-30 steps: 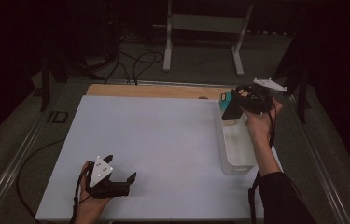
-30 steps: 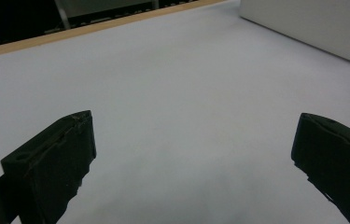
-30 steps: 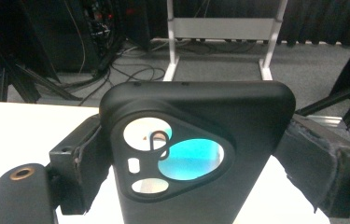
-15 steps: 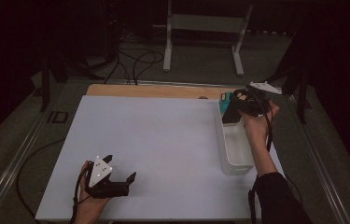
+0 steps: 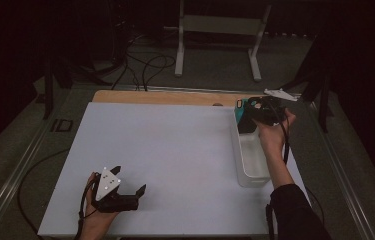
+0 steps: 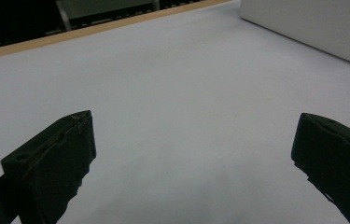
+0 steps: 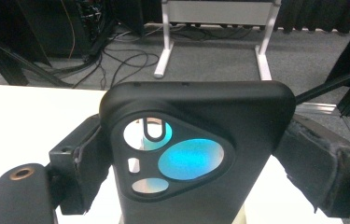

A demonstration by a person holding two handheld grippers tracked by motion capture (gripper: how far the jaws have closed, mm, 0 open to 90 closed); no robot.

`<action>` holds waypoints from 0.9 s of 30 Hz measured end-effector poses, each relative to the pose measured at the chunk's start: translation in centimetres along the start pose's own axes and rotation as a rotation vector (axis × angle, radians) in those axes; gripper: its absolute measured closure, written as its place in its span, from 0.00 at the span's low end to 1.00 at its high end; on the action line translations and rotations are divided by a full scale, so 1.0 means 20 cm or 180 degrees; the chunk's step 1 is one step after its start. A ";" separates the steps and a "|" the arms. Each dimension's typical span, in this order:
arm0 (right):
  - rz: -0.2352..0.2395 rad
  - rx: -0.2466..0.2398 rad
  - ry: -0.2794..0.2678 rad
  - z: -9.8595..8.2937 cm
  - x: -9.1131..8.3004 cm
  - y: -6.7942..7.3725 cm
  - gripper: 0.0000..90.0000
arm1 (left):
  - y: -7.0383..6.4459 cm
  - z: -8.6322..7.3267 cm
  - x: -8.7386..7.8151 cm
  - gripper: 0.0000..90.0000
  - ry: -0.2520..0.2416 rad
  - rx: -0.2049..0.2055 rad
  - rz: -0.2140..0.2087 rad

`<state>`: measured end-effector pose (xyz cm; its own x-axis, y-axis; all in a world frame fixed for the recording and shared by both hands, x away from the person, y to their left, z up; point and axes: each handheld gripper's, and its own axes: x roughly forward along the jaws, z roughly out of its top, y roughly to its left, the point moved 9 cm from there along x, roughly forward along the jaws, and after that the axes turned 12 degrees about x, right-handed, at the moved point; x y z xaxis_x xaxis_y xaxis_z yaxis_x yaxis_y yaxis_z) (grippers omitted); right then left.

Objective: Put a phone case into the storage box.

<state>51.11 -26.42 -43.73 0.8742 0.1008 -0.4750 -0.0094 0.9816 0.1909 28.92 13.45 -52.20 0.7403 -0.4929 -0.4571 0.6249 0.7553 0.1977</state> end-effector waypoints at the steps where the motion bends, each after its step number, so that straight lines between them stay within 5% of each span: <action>1: -0.0013 -0.0010 0.0007 0.00 0.00 0.00 0.16 | 0.00 0.00 0.00 0.00 -0.0004 -0.0008 0.0002; 27: -0.0221 -0.0221 0.0179 -0.10 0.17 0.03 0.16 | 0.01 0.00 0.00 0.00 -0.0010 -0.0047 0.0004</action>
<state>53.02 -25.25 -47.02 0.8453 0.0392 -0.5329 0.0150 0.9952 0.0969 29.10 13.69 -52.20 0.7419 -0.4932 -0.4542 0.6203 0.7621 0.1855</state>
